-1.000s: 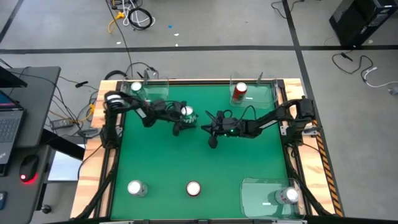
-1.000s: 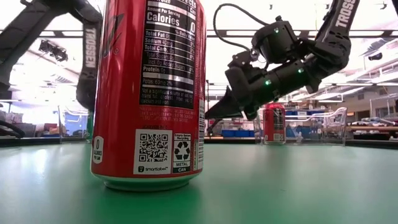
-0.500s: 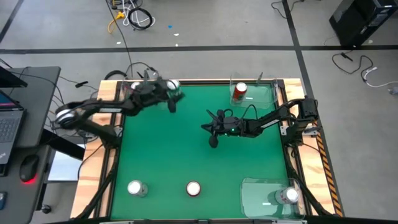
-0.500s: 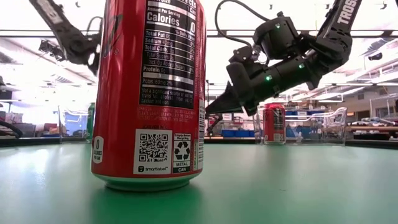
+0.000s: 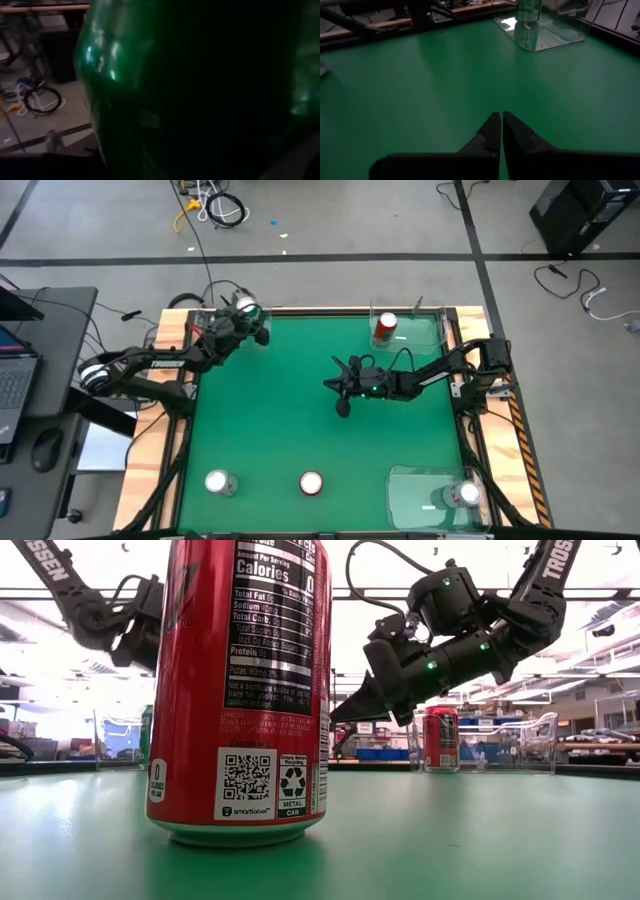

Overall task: Sort soda cans
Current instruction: Put the green soda can into the top left transparent bin

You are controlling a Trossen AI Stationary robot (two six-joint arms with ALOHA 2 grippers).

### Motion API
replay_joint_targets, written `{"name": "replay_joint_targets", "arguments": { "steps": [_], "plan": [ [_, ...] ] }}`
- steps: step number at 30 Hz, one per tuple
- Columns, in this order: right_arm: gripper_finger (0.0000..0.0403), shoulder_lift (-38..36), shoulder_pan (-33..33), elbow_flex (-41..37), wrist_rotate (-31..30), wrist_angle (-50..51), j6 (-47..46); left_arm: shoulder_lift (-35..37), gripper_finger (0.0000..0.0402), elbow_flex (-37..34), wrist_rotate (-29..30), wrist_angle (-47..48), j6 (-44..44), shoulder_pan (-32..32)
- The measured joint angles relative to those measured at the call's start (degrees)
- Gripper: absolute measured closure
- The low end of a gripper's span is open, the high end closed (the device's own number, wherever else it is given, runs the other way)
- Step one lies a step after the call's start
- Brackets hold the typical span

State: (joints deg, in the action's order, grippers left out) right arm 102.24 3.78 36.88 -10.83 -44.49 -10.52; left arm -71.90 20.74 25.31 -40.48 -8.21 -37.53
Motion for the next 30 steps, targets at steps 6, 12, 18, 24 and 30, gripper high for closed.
{"name": "replay_joint_targets", "arguments": {
  "steps": [6,12,18,24,30],
  "plan": [
    [0.0396,0.01,0.1,0.0,0.01,-0.56,0.02,-2.62,0.0107,-3.21,2.33,-6.09,-1.56,0.08],
    [0.0396,0.02,0.1,0.0,0.02,-0.79,0.02,-5.39,0.0107,-3.24,5.2,-8.56,-0.46,0.06],
    [0.0396,0.02,0.1,0.0,0.02,-0.83,0.0,-8.17,0.0107,-3.36,5.79,-9.23,-2.31,0.01],
    [0.0396,0.04,0.1,0.0,0.02,-0.83,0.04,-8.28,0.0107,-3.49,5.01,-8.72,-3.8,0.01],
    [0.0396,0.04,0.1,0.0,0.02,-0.85,0.11,-8.48,0.0096,-3.49,3.01,-9.19,-4.31,0.01]
  ]
}}
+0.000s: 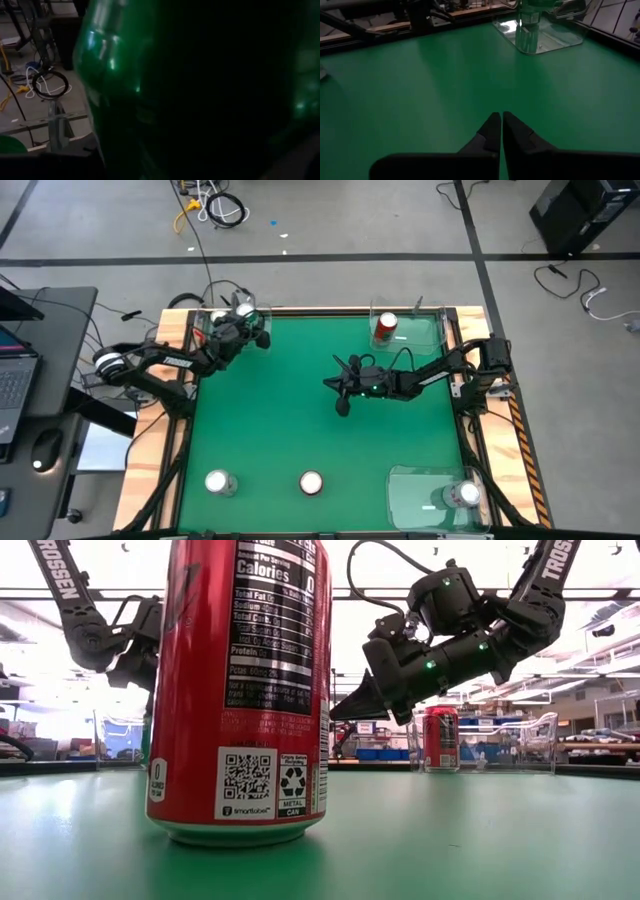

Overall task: Sort soda cans
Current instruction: Put the green soda can into the top left transparent bin

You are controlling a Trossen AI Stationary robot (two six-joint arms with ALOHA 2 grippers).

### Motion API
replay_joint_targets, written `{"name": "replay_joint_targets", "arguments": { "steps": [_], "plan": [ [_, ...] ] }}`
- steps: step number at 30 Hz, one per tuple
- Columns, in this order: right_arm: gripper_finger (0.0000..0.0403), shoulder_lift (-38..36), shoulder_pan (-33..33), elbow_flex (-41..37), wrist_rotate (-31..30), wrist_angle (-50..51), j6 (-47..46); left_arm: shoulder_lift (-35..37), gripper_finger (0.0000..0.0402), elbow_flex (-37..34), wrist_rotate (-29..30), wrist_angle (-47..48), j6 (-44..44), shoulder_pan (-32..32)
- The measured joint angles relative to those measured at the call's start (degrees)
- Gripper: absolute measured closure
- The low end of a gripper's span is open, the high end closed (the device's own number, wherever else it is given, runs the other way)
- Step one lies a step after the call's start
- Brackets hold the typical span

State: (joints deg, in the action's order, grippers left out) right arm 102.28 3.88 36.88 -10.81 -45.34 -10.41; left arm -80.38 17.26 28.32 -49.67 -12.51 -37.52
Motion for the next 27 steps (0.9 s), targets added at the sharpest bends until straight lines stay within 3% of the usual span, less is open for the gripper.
{"name": "replay_joint_targets", "arguments": {
  "steps": [3,6,15,27],
  "plan": [
    [0.0396,0.0,0.0,0.0,0.0,0.0,0.07,-0.44,0.0057,0.12,0.06,-0.75,-0.09,0.0],
    [0.0396,0.02,0.02,0.0,0.0,0.0,0.09,-1.21,0.0044,0.15,0.43,-0.77,-0.11,0.02],
    [0.0396,0.02,0.0,0.0,0.04,0.02,0.08,-3.93,0.0106,0.2,0.1,-4.46,-0.01,0.0],
    [0.0396,0.02,0.0,0.0,0.07,0.02,0.07,-4.02,0.0097,1.17,-2.37,-5.54,4.13,1.34]
  ]
}}
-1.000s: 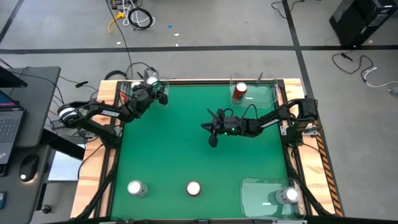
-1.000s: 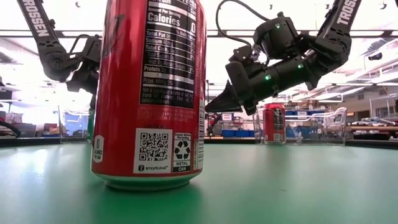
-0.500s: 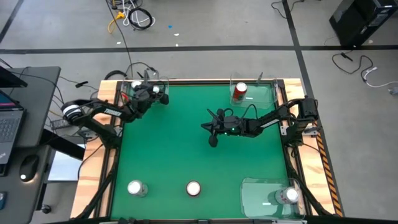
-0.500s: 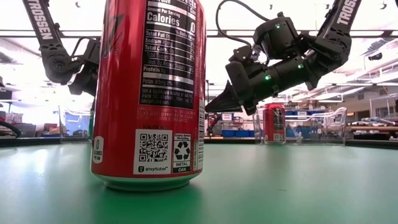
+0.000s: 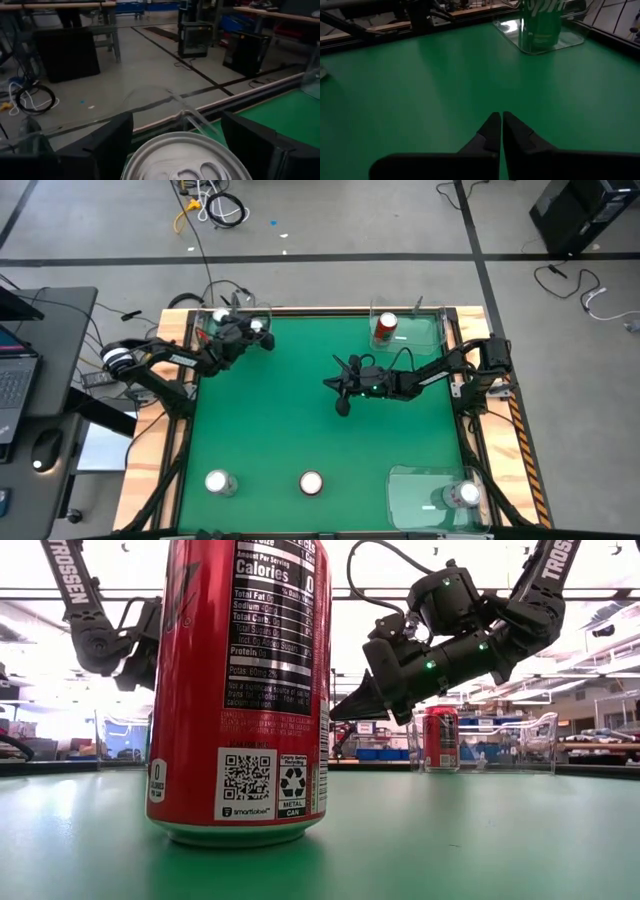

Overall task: Sort soda cans
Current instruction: Put the green soda can into the top left transparent bin, then put the red-black soda can into the top right transparent bin

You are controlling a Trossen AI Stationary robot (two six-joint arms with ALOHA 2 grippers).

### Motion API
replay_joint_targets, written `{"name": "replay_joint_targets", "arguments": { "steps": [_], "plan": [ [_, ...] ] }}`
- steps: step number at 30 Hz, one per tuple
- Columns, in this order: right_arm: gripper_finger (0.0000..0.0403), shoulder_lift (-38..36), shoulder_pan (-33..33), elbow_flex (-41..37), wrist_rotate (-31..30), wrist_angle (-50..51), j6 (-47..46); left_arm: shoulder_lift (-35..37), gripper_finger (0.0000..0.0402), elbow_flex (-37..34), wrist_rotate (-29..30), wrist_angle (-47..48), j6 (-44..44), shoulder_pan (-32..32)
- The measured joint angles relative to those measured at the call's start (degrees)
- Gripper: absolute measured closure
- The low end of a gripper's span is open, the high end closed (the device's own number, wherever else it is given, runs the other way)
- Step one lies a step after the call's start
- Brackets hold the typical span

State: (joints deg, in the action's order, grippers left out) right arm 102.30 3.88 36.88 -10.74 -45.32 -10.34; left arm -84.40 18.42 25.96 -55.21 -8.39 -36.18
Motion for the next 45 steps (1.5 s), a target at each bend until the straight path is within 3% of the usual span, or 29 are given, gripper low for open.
{"name": "replay_joint_targets", "arguments": {
  "steps": [6,25,45],
  "plan": [
    [0.0396,0.0,0.0,0.0,0.0,0.0,0.02,-0.04,0.0112,1.91,-0.15,1.74,2.04,1.43],
    [0.0395,0.0,0.0,0.0,0.04,0.0,0.02,0.56,0.0096,2.79,0.56,3.88,5.03,1.41],
    [0.0393,0.0,0.0,0.0,0.11,0.0,0.02,13.78,0.0107,2.85,2.61,17.03,6.72,1.39]
  ]
}}
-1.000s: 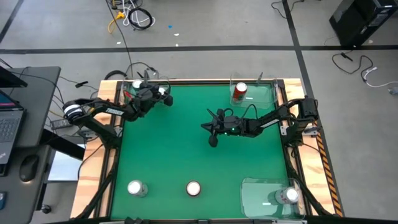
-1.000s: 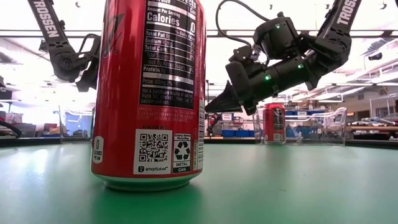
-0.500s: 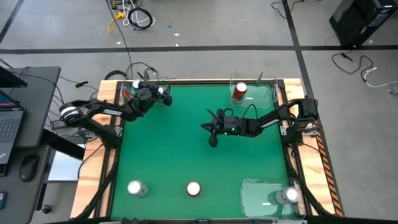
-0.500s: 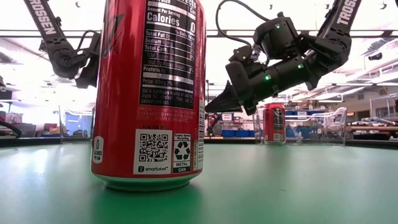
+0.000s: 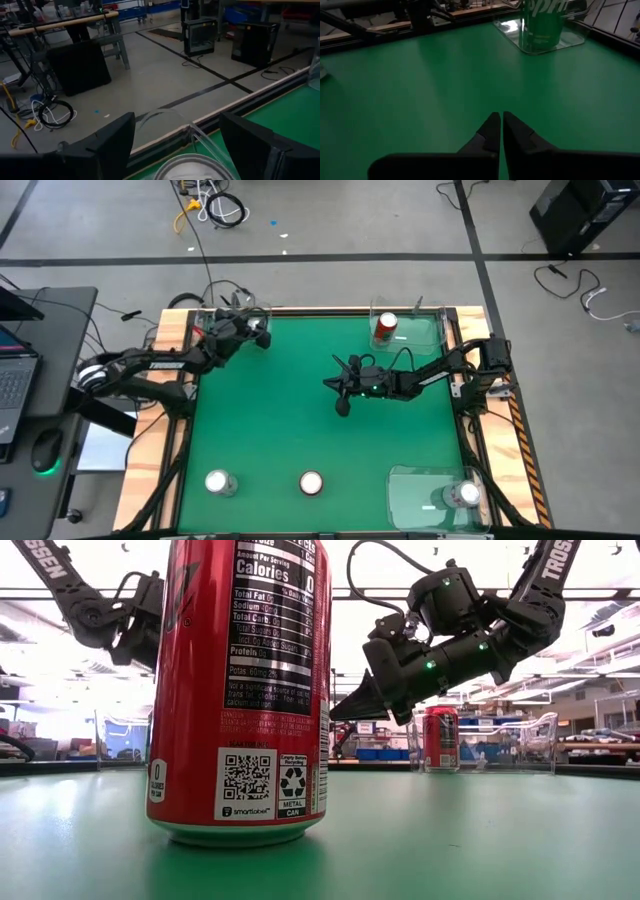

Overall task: Sort soda cans
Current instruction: Put the red-black soda can into the top right transparent bin

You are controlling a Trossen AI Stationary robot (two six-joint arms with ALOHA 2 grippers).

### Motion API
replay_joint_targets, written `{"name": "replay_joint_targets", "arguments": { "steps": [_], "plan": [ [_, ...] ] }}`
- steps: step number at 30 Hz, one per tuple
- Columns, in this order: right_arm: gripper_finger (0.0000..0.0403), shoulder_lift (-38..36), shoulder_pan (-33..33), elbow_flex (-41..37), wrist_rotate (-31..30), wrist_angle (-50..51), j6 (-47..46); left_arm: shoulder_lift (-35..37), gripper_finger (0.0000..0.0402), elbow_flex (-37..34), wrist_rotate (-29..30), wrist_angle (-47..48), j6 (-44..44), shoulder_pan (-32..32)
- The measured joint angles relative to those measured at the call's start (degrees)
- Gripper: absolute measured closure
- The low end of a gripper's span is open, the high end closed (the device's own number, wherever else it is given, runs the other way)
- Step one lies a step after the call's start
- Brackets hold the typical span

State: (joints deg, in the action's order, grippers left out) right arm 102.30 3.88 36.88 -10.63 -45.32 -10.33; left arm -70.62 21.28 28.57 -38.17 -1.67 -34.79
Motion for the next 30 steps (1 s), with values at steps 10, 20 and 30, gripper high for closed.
{"name": "replay_joint_targets", "arguments": {
  "steps": [10,20,30],
  "plan": [
    [0.038,-1.18,-0.04,0.0,0.04,-0.37,0.0,13.02,0.0108,0.0,-5.98,6.37,1.65,0.13],
    [0.0379,-6.11,-0.47,0.02,4.43,0.03,0.02,25.95,0.0149,-0.02,-20.54,12.84,4.65,4.39],
    [0.0371,-9.09,-7.78,13.16,5.0,27.55,-0.58,28.7,0.0282,-0.02,-33.25,17.07,4.46,9.79]
  ]
}}
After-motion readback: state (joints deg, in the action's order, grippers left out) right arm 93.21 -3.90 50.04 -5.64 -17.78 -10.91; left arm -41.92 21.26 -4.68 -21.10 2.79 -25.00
